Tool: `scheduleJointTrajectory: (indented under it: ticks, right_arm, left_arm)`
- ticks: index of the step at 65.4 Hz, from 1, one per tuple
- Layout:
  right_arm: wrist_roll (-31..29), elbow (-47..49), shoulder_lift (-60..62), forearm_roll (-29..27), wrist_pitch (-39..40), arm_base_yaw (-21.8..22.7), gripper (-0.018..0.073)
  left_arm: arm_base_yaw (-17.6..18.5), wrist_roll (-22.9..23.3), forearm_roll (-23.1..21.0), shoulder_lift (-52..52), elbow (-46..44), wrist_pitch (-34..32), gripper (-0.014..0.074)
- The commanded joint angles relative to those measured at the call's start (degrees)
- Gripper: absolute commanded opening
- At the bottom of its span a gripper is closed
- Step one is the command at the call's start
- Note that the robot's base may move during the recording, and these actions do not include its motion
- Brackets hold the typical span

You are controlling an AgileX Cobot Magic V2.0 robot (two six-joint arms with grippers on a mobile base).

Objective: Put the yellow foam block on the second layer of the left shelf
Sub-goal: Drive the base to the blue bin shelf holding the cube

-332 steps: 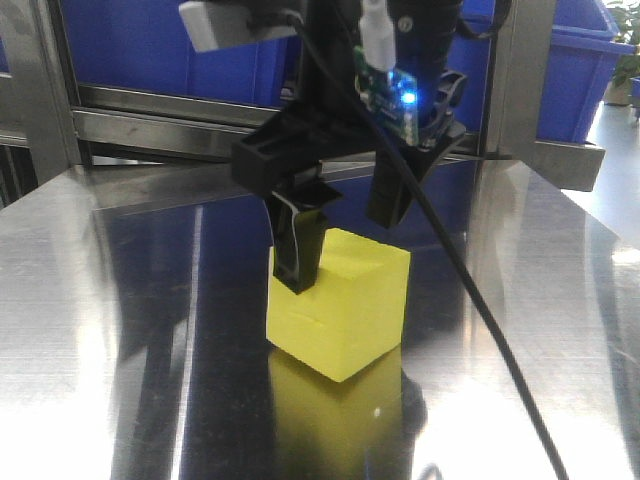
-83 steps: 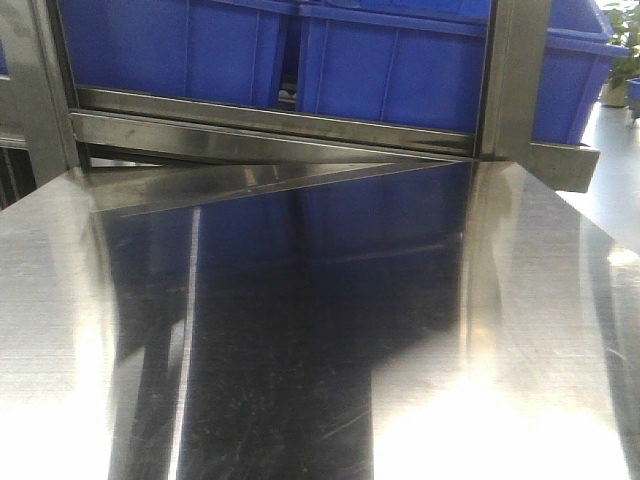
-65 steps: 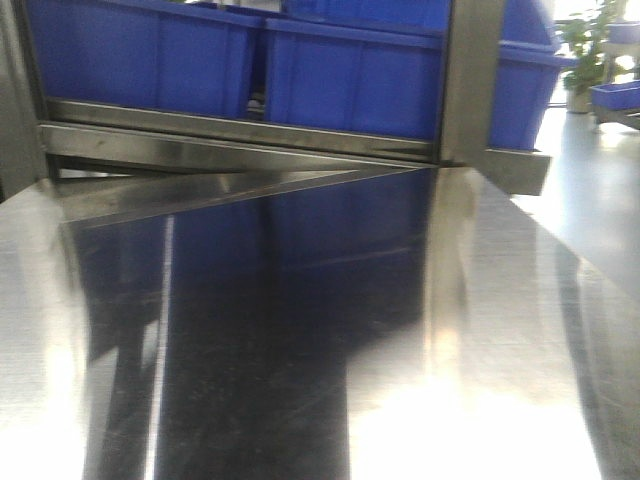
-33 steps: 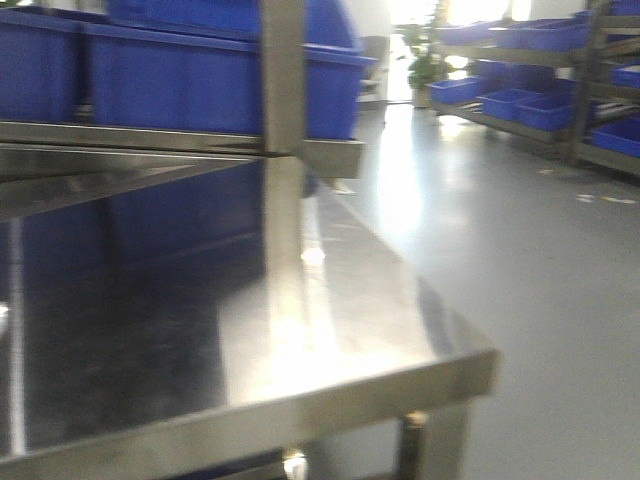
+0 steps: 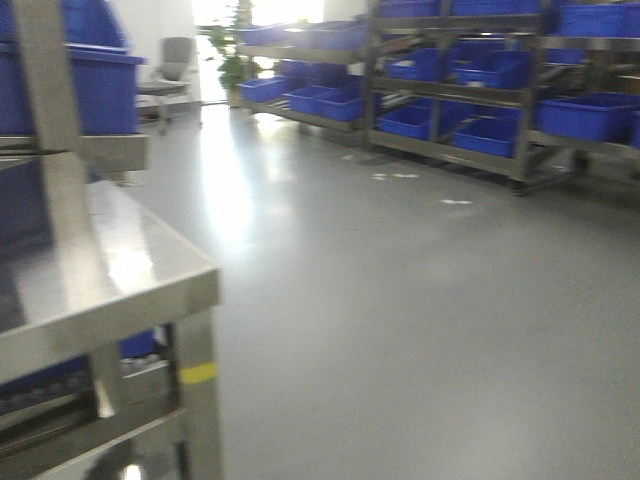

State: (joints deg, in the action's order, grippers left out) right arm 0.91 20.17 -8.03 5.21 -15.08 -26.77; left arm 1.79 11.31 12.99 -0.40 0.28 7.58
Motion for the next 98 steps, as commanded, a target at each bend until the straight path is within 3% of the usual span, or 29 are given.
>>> scheduleJointTrajectory:
  ticks: [1,98]
  right_arm:
    - [-0.19,1.6,-0.51,0.71,5.38,0.3,0.0104]
    - [-0.19,1.6,-0.51,0.71,5.38,0.3,0.0104]
  left_arm:
    - [0.05,0.22,-0.18,-0.77,1.48,-4.88,0.0136]
    - [0.05,0.22,-0.18,-0.77,1.48,-4.88,0.0136]
